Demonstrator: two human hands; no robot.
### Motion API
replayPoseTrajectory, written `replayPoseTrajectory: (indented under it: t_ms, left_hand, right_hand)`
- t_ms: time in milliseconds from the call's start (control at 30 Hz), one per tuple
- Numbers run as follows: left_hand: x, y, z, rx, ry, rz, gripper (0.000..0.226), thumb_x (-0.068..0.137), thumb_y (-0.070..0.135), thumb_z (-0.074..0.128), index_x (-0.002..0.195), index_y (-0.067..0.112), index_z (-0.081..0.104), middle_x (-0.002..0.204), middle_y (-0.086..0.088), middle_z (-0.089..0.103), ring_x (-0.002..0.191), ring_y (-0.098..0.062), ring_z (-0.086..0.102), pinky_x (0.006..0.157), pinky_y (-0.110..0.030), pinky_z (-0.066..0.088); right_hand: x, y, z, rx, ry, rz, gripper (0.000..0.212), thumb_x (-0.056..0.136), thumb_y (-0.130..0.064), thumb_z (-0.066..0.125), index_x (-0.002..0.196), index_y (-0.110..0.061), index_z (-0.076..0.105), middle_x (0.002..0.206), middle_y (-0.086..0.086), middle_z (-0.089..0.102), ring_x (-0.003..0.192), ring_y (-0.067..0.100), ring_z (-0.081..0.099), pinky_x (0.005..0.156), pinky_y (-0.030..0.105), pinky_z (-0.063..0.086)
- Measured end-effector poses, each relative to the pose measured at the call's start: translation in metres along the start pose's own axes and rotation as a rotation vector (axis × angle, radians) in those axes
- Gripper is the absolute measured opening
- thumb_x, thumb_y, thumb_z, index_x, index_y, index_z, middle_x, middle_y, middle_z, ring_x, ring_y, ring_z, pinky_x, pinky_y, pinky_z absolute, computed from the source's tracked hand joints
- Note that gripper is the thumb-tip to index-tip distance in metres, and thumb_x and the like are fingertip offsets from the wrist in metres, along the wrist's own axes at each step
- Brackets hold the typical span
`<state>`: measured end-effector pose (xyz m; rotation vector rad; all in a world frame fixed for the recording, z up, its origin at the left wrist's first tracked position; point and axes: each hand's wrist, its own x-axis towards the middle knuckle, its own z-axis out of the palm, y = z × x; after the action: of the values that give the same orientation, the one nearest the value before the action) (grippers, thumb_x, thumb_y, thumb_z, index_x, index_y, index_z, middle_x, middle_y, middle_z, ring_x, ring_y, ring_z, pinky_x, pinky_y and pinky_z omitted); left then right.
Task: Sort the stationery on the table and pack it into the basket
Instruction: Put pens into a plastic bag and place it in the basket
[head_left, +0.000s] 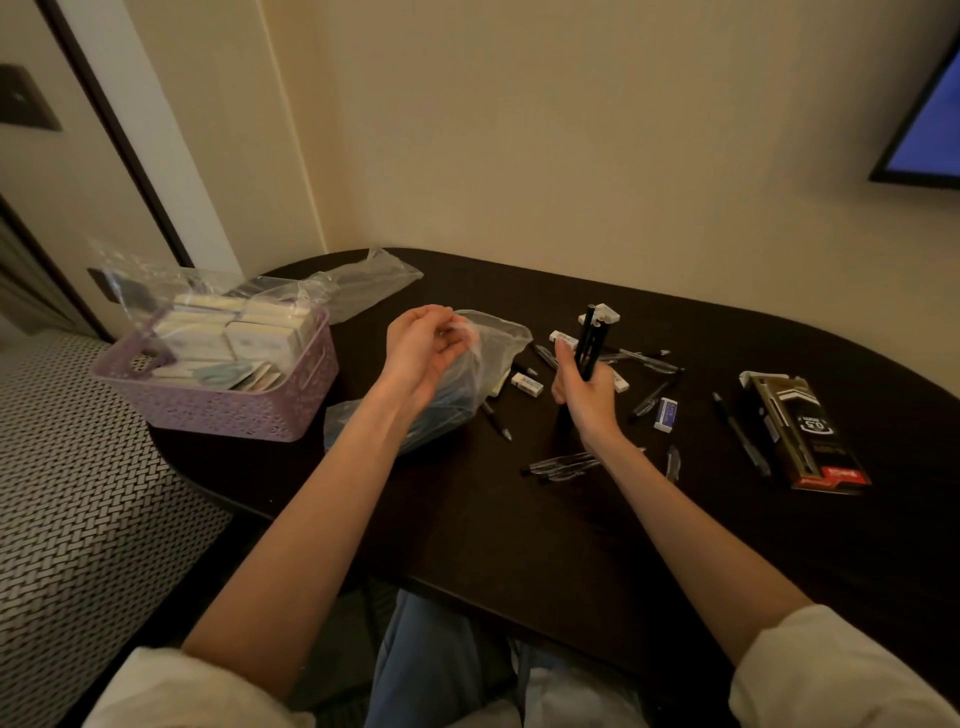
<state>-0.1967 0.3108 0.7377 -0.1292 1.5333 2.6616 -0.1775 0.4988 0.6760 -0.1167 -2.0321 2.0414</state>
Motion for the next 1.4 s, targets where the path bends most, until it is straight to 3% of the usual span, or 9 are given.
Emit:
replayPoseTrajectory:
  t_ms: [367,433,567,633,767,967,1133,1300,1400]
  left_hand:
    - [0.000,0.002,0.000,0.100,-0.017,-0.005,0.007,0.095,0.005,0.054,0.100,0.005,0.057,0.085,-0.009,0.063,0.079,-0.017,0.064,0.075,-0.031,0.057]
    - [0.001,0.003,0.000,0.156,-0.039,0.004,0.006,0.095,0.006,0.054,0.098,0.006,0.059,0.085,-0.008,0.064,0.078,-0.017,0.065,0.076,-0.031,0.057]
    - [0.004,0.005,0.000,0.270,-0.081,0.010,0.015,0.092,0.009,0.060,0.106,0.003,0.060,0.088,-0.008,0.065,0.081,-0.017,0.067,0.076,-0.031,0.056]
    - [0.005,0.007,0.001,0.314,-0.114,0.016,0.022,0.092,0.009,0.061,0.111,-0.001,0.060,0.086,-0.008,0.066,0.080,-0.017,0.067,0.073,-0.029,0.056]
    - [0.005,0.010,0.005,0.395,-0.131,0.038,0.024,0.091,0.009,0.061,0.113,-0.001,0.060,0.089,-0.010,0.065,0.082,-0.019,0.066,0.072,-0.028,0.055]
    - [0.000,0.017,0.013,0.447,-0.218,0.072,0.018,0.093,0.007,0.058,0.110,0.002,0.058,0.082,-0.007,0.065,0.073,-0.014,0.065,0.068,-0.027,0.055]
    - [0.003,0.027,0.019,0.419,-0.227,0.097,0.008,0.093,0.006,0.058,0.101,0.007,0.059,0.080,-0.006,0.065,0.072,-0.014,0.064,0.066,-0.026,0.053]
    - [0.004,0.038,0.018,0.338,-0.233,0.122,0.007,0.092,0.002,0.057,0.098,0.007,0.057,0.076,-0.005,0.064,0.068,-0.014,0.064,0.062,-0.025,0.054]
    - [0.003,0.042,0.016,0.279,-0.232,0.113,0.007,0.092,0.001,0.056,0.095,0.007,0.059,0.076,-0.006,0.063,0.067,-0.013,0.063,0.061,-0.024,0.054]
  right_hand:
    - [0.021,-0.021,-0.022,-0.587,-0.118,0.014,0.051,0.098,-0.031,0.037,0.054,-0.014,0.054,0.068,0.009,0.063,0.077,0.023,0.064,0.094,0.038,0.043]
    - [0.025,-0.042,-0.021,-0.575,-0.119,-0.012,0.047,0.098,-0.026,0.038,0.056,-0.014,0.054,0.066,0.008,0.062,0.074,0.022,0.063,0.086,0.036,0.045]
    - [0.030,-0.096,-0.018,-0.347,-0.057,-0.143,0.038,0.099,-0.019,0.039,0.068,-0.010,0.059,0.063,0.003,0.054,0.048,0.013,0.047,0.049,0.024,0.041]
    - [0.028,-0.114,-0.017,-0.196,-0.058,-0.174,0.032,0.099,-0.017,0.041,0.075,-0.009,0.059,0.066,0.004,0.054,0.046,0.013,0.048,0.044,0.024,0.043]
    - [0.018,-0.117,-0.007,-0.063,-0.113,-0.127,0.021,0.097,-0.013,0.048,0.080,-0.007,0.058,0.073,0.006,0.054,0.051,0.008,0.056,0.047,0.023,0.053]
    - [0.017,-0.104,0.002,-0.183,-0.144,-0.051,0.015,0.094,-0.012,0.054,0.089,0.000,0.062,0.076,0.011,0.063,0.053,0.011,0.062,0.048,0.020,0.053]
    - [0.014,-0.111,0.016,-0.153,-0.349,0.147,0.022,0.091,-0.015,0.063,0.097,0.006,0.068,0.089,0.019,0.071,0.075,0.027,0.073,0.068,0.029,0.061]
    - [0.018,-0.117,0.018,0.240,-0.463,0.385,0.038,0.095,-0.024,0.052,0.111,0.009,0.058,0.105,0.027,0.067,0.091,0.038,0.069,0.080,0.036,0.059]
    - [0.021,-0.119,0.017,0.149,-0.484,0.370,0.041,0.096,-0.025,0.041,0.110,0.010,0.059,0.100,0.024,0.068,0.077,0.028,0.065,0.071,0.030,0.055]
